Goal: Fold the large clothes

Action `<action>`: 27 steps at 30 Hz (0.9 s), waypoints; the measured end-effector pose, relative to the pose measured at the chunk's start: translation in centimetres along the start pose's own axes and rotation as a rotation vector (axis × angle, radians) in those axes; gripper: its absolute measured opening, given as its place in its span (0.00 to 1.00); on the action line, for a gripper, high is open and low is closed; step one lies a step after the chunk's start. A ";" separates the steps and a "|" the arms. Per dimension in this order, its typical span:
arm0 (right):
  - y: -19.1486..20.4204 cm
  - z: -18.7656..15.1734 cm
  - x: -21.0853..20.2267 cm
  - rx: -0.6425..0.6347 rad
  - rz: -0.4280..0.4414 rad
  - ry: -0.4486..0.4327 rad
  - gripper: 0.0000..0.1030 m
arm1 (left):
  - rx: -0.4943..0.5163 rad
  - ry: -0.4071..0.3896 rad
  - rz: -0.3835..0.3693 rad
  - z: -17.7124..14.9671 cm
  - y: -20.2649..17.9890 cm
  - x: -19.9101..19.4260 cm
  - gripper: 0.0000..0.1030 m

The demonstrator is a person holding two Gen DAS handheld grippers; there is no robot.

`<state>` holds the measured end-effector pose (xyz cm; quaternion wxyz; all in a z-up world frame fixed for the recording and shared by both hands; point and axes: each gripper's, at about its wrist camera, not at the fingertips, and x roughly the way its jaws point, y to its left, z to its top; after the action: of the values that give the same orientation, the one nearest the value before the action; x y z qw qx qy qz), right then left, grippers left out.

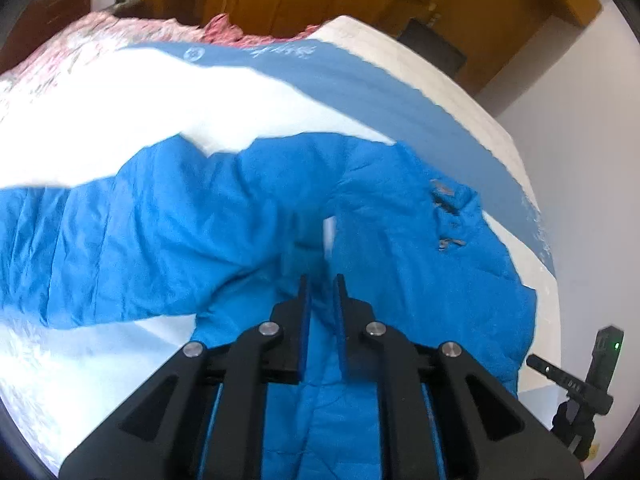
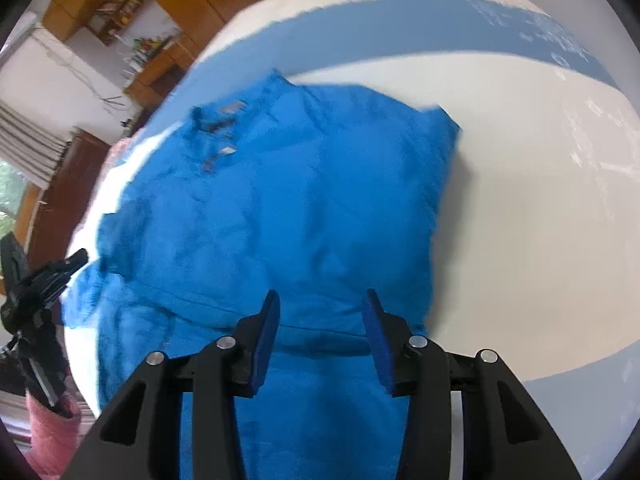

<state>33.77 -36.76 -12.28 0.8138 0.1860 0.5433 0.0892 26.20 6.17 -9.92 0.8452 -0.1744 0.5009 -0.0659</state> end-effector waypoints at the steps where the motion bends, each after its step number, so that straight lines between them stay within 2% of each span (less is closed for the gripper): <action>1: 0.5 0.4 0.1 -0.006 -0.005 0.007 0.43 | 0.014 0.006 -0.002 0.1 -0.8 0.4 0.10; 6: 2.4 1.5 2.2 -0.036 -0.060 0.048 0.42 | 0.092 0.072 0.008 0.3 -3.8 4.4 0.11; 10: 2.0 1.2 5.1 -0.003 -0.090 0.104 0.42 | 0.133 0.108 0.103 -0.1 -3.3 7.5 0.10; 14: 1.0 0.5 6.9 0.033 -0.065 0.110 0.41 | 0.159 0.123 0.112 0.2 -2.8 8.8 0.08; 17: 1.3 0.4 7.1 0.022 -0.083 0.110 0.41 | 0.157 0.121 0.106 0.2 -2.6 9.5 0.08; 20: 1.3 0.6 6.9 0.028 -0.081 0.114 0.42 | 0.107 0.130 0.075 0.9 -2.1 9.4 0.09; 22: 1.2 0.5 5.8 0.050 -0.066 0.102 0.42 | 0.085 0.137 0.054 1.1 -1.7 8.0 0.09; 23: 1.4 0.3 4.8 0.052 -0.045 0.083 0.43 | 0.074 0.129 0.051 1.2 -1.4 6.8 0.11; 25: 1.9 -0.1 3.0 0.037 -0.021 0.053 0.43 | 0.061 0.094 0.042 1.1 -0.8 4.3 0.28; 26: 2.3 -0.4 2.2 0.025 -0.026 0.046 0.44 | 0.056 0.073 0.050 0.9 -0.2 2.9 0.40; 27: 2.6 -0.6 1.5 0.012 -0.039 0.042 0.45 | 0.053 0.044 0.077 0.5 0.7 1.1 0.43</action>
<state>33.98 -33.70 -12.74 0.8026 0.1783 0.5645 0.0739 27.13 6.65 -10.89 0.8402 -0.1311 0.5238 -0.0501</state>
